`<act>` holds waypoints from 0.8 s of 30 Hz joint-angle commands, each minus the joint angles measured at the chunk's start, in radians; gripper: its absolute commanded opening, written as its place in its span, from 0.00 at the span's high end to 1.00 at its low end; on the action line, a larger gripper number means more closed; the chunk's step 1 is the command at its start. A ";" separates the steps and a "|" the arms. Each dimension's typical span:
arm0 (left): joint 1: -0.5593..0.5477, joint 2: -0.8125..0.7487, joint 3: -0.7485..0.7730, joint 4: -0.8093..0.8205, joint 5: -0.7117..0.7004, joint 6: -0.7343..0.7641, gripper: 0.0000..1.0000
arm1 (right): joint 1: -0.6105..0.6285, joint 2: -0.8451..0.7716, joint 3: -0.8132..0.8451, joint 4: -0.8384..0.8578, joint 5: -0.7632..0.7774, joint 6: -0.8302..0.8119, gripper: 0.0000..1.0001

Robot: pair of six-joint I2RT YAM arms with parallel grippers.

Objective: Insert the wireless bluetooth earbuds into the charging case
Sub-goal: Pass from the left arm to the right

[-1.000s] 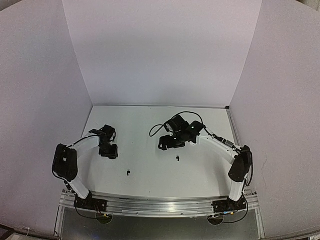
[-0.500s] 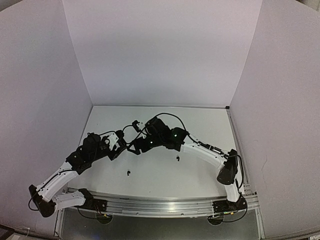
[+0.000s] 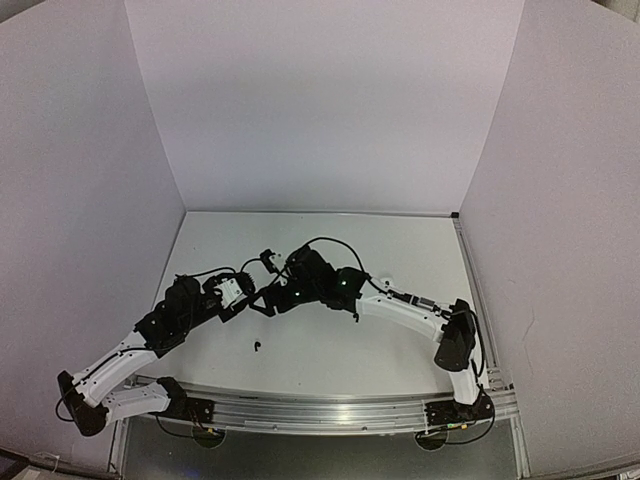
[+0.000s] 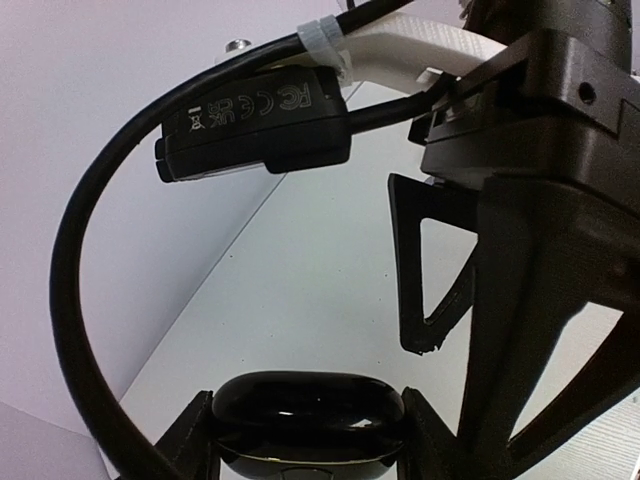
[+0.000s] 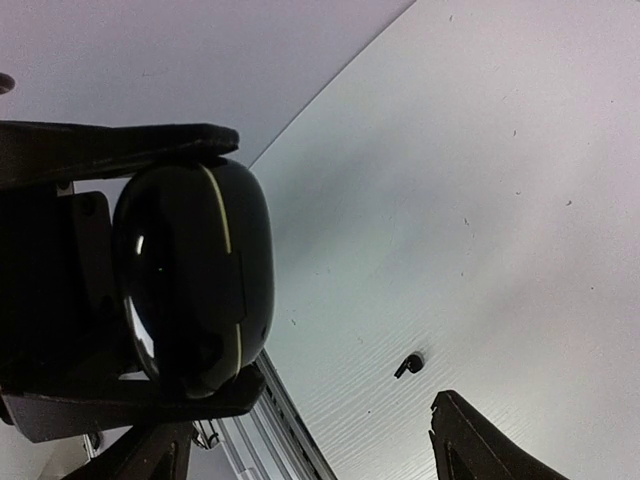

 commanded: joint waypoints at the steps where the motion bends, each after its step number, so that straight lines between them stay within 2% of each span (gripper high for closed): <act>1: -0.020 -0.036 -0.023 0.030 0.052 0.027 1.00 | -0.029 -0.143 -0.088 0.150 0.001 0.013 0.20; 8: -0.020 -0.039 -0.027 0.044 0.036 0.017 1.00 | -0.069 -0.276 -0.258 0.326 -0.072 0.061 0.17; 13: -0.020 -0.019 -0.001 0.032 0.048 0.007 1.00 | -0.064 -0.219 -0.218 0.330 -0.016 0.124 0.26; 17: -0.020 0.002 0.026 0.014 0.030 -0.012 1.00 | -0.045 -0.150 -0.179 0.329 0.014 0.181 0.29; 24: -0.021 0.008 0.037 0.008 0.025 -0.031 1.00 | -0.028 -0.057 -0.084 0.307 -0.007 0.190 0.31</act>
